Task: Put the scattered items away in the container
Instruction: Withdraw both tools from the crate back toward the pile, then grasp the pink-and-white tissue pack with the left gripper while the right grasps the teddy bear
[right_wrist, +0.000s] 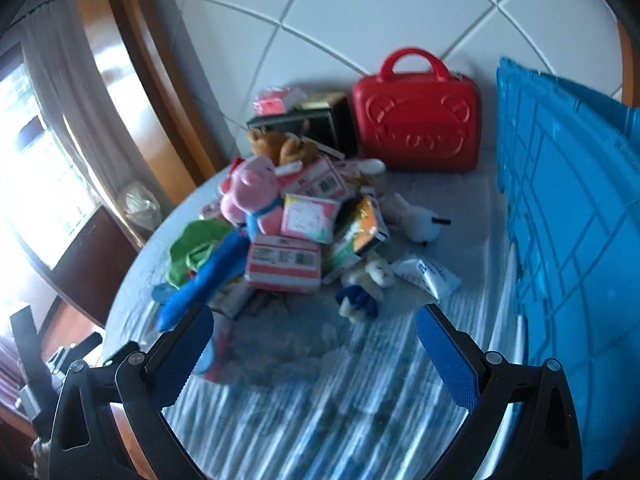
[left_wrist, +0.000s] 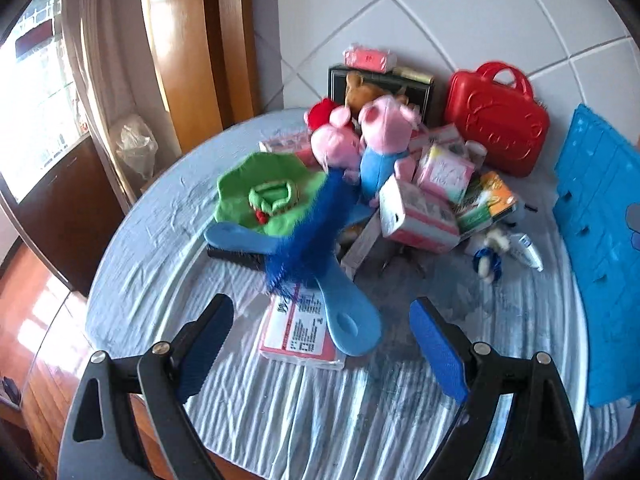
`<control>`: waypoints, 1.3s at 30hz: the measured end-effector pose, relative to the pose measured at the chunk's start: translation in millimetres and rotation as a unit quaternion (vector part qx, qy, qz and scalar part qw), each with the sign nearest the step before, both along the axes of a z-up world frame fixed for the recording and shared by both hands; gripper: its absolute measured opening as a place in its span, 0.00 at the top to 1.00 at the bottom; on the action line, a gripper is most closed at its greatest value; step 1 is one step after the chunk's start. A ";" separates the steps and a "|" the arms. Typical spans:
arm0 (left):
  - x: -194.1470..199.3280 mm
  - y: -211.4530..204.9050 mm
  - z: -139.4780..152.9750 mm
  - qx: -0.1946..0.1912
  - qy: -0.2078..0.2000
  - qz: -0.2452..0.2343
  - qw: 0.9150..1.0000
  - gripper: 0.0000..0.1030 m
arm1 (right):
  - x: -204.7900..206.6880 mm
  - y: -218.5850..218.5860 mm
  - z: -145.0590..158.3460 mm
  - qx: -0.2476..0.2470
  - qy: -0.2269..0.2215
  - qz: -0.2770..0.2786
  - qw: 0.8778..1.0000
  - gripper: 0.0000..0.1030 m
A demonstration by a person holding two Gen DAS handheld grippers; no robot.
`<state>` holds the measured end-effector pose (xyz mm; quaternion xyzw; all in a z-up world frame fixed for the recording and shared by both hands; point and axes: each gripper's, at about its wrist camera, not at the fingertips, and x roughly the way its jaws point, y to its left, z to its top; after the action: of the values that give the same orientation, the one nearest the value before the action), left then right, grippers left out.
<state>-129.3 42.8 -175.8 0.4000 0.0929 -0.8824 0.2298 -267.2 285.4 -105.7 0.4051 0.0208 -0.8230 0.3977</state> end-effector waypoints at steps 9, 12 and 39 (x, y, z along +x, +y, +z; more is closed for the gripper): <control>-23.0 -21.6 -88.3 0.032 -0.061 0.031 0.997 0.12 | -38.6 -34.8 -94.5 0.063 -0.035 -0.011 0.997 0.00; -32.7 -34.8 -106.0 0.042 -0.053 0.033 0.997 0.12 | -50.2 -45.0 -123.6 0.075 -0.048 -0.019 0.996 0.00; -25.6 -50.2 -116.0 0.046 -0.052 -0.038 0.997 0.09 | -33.8 -70.3 -206.9 0.153 -0.043 0.002 0.987 0.67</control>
<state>-154.9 -7.3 -291.8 0.4590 0.1055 -0.8633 0.1818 -300.9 215.2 -312.6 0.4963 0.1298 -0.7912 0.3330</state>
